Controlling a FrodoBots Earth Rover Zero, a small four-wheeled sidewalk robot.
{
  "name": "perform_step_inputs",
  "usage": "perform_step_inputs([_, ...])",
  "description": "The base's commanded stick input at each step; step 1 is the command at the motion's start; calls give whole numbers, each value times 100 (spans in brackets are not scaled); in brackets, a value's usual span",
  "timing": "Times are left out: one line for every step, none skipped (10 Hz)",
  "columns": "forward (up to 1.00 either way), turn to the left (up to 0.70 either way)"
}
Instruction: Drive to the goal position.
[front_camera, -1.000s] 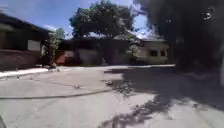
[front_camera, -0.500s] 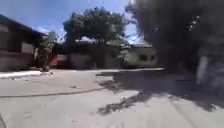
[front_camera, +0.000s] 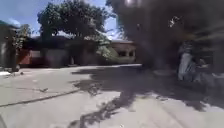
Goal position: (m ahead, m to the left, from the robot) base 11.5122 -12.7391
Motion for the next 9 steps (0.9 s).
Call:
perform_step_inputs([100, -15])
perform_step_inputs([100, -26])
perform_step_inputs([100, -11])
perform_step_inputs([100, 0])
perform_step_inputs([100, 0])
perform_step_inputs([100, 0])
perform_step_inputs([100, 0])
perform_step_inputs([100, 6])
perform_step_inputs([100, 18])
